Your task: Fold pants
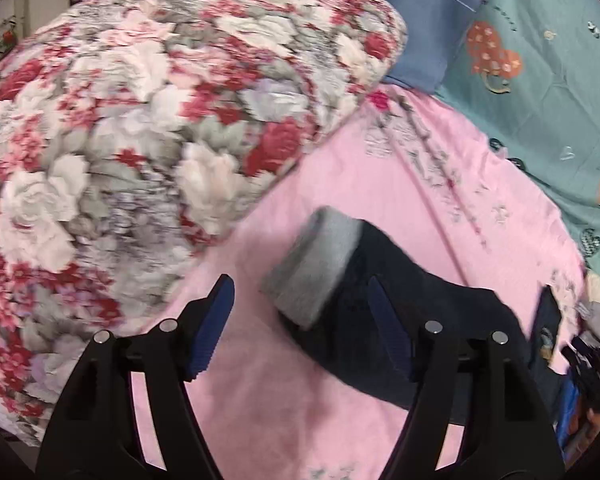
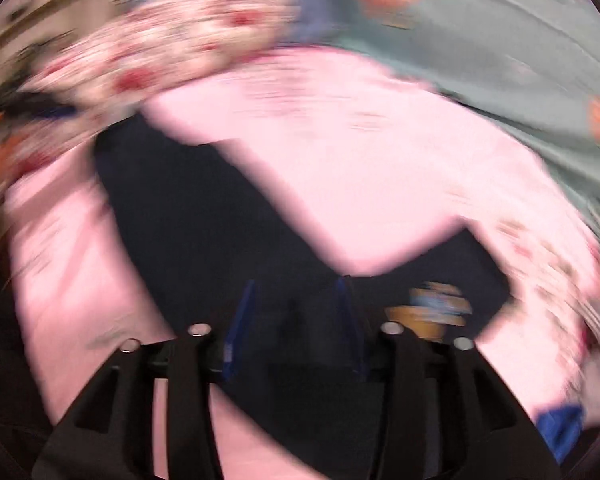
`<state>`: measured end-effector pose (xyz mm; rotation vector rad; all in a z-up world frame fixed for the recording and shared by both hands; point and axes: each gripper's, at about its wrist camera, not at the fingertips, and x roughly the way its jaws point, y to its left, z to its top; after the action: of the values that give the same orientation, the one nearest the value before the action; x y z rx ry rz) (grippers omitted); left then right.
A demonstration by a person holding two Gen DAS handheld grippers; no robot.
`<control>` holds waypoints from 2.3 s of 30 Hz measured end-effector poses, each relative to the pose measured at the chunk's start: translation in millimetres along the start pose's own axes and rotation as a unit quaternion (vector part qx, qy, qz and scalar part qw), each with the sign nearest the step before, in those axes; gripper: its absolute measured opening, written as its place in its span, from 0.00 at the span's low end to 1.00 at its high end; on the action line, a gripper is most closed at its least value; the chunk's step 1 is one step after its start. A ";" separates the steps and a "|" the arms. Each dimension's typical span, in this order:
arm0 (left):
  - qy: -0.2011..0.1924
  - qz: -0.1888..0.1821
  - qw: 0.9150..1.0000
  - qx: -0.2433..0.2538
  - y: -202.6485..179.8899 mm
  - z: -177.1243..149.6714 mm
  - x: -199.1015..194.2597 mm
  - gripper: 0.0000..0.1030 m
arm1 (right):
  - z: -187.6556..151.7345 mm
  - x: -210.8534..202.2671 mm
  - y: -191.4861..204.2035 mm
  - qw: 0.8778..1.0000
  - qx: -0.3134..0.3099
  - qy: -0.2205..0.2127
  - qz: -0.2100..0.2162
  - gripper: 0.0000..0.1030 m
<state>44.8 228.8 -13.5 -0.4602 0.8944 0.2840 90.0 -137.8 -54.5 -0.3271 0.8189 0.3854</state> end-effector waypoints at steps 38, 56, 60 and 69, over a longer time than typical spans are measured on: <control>0.097 0.014 0.985 0.140 -71.7 -44.6 90.4 0.82 | -191.8 -74.7 -136.4 0.853 0.515 -0.075 -0.027 0.03; 0.096 0.013 0.987 0.127 -56.4 -36.7 89.1 0.82 | -209.6 -66.4 -142.0 0.857 0.499 -0.053 -0.115 0.13; 0.099 0.014 0.987 0.127 -53.1 -31.8 90.1 0.81 | -205.3 -91.5 -126.9 0.874 0.462 -0.052 -0.143 0.13; 0.053 -0.020 0.986 0.158 -63.1 -32.0 45.1 0.87 | -187.7 -100.9 -120.0 0.885 0.399 -0.046 -0.237 0.48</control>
<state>76.6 160.4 -50.1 -0.1995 1.0125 0.0784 -38.5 -344.0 -82.4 0.2678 0.7100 -0.4036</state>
